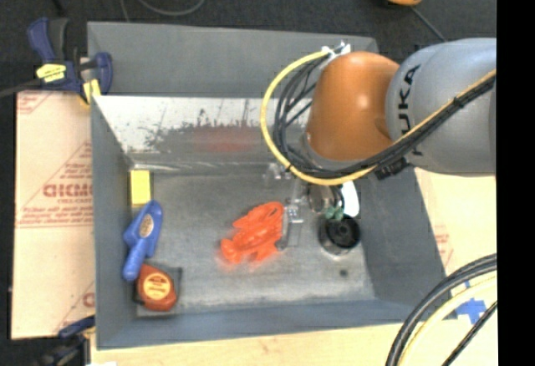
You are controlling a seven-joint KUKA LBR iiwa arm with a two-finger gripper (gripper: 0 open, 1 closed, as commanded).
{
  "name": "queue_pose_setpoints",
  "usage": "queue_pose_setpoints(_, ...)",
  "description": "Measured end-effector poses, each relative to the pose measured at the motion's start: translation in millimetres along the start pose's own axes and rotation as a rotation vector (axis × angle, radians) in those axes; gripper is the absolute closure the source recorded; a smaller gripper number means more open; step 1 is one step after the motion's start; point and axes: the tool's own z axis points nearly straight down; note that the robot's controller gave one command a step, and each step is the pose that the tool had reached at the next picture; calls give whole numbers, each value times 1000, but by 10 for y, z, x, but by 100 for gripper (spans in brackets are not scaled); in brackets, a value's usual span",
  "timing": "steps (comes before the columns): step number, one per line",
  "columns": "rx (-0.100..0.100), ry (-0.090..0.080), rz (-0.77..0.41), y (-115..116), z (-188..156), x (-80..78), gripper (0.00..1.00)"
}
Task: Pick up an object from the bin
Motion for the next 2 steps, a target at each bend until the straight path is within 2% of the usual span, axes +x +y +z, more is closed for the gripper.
queue_pose_setpoints(1,1,0,1,-3,0,0,0)
queue_pose_setpoints(2,6,-5,-81,-65,395,-185,0)
